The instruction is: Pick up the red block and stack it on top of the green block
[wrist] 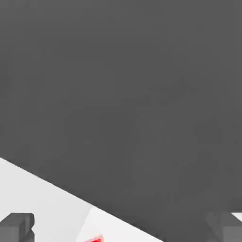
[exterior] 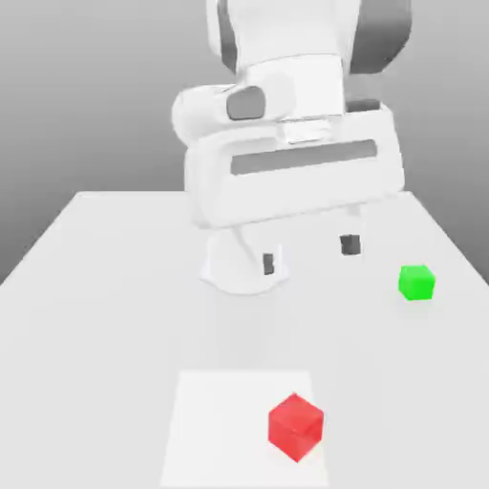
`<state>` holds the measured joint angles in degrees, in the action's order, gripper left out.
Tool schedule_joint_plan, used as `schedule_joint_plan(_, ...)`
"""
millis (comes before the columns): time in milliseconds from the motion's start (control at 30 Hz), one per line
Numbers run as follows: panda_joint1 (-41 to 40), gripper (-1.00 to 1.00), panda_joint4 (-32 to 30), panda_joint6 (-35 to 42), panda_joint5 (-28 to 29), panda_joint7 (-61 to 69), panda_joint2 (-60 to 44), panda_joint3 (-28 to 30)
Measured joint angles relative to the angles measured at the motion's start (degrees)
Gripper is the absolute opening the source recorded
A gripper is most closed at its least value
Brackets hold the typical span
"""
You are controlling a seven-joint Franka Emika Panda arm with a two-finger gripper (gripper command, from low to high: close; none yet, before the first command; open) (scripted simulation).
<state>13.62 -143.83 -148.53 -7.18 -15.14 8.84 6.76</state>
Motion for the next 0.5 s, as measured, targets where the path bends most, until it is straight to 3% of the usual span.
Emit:
schedule_joint_plan(267, 1.64, 0.00, -5.10, -8.26, 4.31, 7.80, -15.88, -0.54)
schedule_joint_plan(433, 0.30, 0.00, -4.04, -16.58, 2.32, 10.06, -26.13, -2.43)
schedule_joint_plan(467, 0.04, -1.00, -3.87, -17.54, 2.02, 10.28, -27.30, -2.75)
schedule_joint_plan(500, 0.04, -1.00, -3.87, -17.54, 2.02, 10.28, -27.30, -2.75)
